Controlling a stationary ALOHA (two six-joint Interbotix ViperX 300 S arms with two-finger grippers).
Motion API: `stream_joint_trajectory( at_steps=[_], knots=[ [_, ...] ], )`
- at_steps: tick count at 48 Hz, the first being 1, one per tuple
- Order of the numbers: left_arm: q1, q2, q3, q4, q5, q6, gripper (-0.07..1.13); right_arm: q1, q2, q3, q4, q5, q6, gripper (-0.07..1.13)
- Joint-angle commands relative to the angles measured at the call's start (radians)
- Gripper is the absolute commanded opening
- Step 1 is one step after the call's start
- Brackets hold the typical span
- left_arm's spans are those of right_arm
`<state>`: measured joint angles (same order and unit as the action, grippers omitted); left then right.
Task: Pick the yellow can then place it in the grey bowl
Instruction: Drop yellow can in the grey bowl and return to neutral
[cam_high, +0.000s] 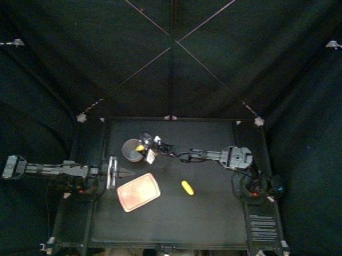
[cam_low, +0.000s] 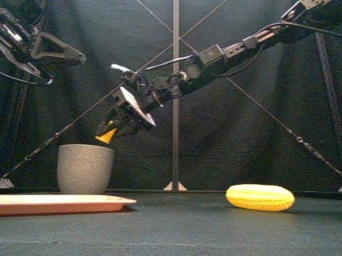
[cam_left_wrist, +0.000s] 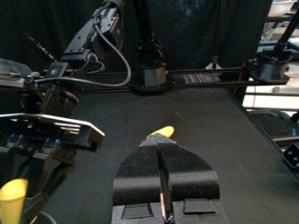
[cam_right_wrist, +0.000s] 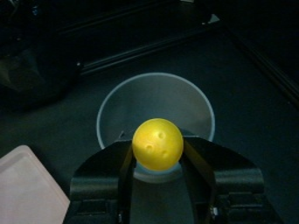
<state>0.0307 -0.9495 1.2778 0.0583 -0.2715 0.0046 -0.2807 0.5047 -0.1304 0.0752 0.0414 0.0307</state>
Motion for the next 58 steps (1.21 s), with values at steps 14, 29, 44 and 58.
stream_joint_trajectory(
  at_steps=[14,29,44,58],
  knots=[
    [-0.009,0.005,-0.015,0.003,-0.009,0.0,0.03,-0.005,0.072,-0.167,-0.003,0.08,0.002,0.89],
    [-0.009,0.005,-0.015,-0.002,-0.009,-0.005,0.03,0.011,0.026,-0.13,-0.026,0.083,-0.002,0.9],
    [-0.009,0.005,-0.011,-0.002,-0.009,-0.005,0.03,0.034,-0.109,0.055,-0.032,-0.023,0.0,0.9],
    [-0.009,0.005,-0.009,-0.018,-0.009,-0.005,0.03,0.074,-0.288,0.348,-0.025,-0.19,0.002,0.9]
  ],
)
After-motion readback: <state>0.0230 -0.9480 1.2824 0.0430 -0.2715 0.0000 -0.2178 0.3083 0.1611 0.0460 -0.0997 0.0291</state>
